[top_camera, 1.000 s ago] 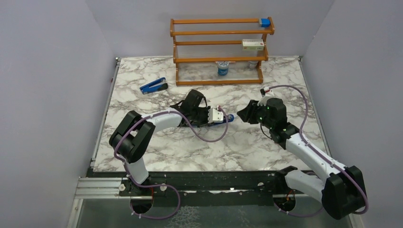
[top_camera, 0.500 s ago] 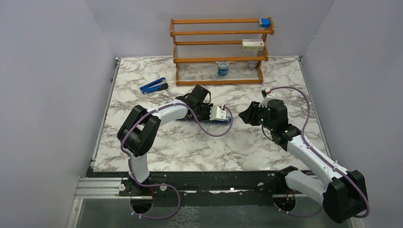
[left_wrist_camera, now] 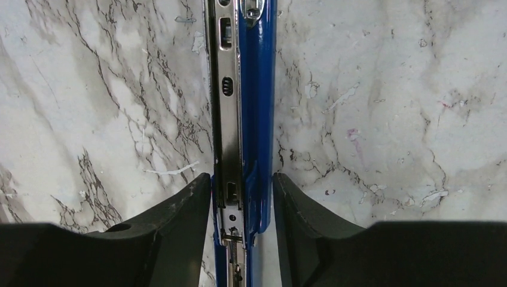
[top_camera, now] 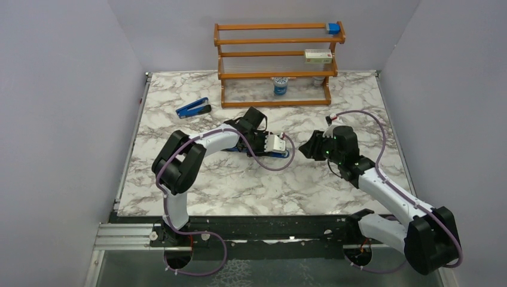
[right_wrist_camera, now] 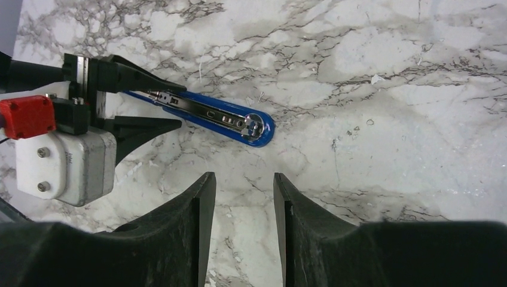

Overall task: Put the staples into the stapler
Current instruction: Place the stapler at the center of the board.

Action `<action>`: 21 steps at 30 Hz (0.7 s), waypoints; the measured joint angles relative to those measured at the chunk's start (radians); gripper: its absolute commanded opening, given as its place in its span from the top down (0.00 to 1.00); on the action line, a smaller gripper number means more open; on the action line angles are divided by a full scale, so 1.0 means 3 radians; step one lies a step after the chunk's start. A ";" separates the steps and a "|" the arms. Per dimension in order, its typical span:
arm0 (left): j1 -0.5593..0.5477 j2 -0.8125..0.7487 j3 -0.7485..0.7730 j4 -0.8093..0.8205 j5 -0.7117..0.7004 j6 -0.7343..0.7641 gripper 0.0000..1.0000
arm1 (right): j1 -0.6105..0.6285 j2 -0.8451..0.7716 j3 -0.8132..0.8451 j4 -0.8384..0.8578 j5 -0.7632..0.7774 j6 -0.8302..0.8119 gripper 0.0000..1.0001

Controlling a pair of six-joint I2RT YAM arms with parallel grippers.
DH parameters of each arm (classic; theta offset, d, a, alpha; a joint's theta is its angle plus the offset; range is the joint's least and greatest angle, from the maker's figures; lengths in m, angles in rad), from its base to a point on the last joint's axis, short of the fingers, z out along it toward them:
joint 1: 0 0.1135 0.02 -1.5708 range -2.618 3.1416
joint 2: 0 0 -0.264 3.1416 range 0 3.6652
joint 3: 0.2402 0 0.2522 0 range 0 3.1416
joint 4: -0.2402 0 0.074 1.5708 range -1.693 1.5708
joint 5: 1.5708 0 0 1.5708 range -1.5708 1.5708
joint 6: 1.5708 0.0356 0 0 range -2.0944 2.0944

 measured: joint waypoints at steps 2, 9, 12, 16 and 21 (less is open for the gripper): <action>0.0000 -0.0003 0.0000 0.0004 -0.0001 -0.0031 0.50 | 0.0000 0.0058 0.0000 0.0006 -0.0027 -0.0004 0.55; 0.0023 -0.0155 -0.0028 0.0296 0.0000 -0.0348 0.46 | 0.0000 0.0261 0.0000 0.0135 -0.0142 -0.0104 0.54; 0.0070 -0.0416 -0.0164 0.0618 -0.0004 -0.0627 0.42 | 0.0000 0.0418 0.0022 0.0209 -0.0197 -0.0154 0.54; 0.0229 -0.0917 -0.0529 0.1165 -0.0164 -0.1211 0.39 | 0.0000 0.0692 0.0123 0.0276 -0.0251 -0.0215 0.54; 0.0540 -0.1371 -0.0855 0.1698 -0.0668 -0.2038 0.23 | 0.0000 0.1063 0.0341 0.0334 -0.0217 -0.0244 0.57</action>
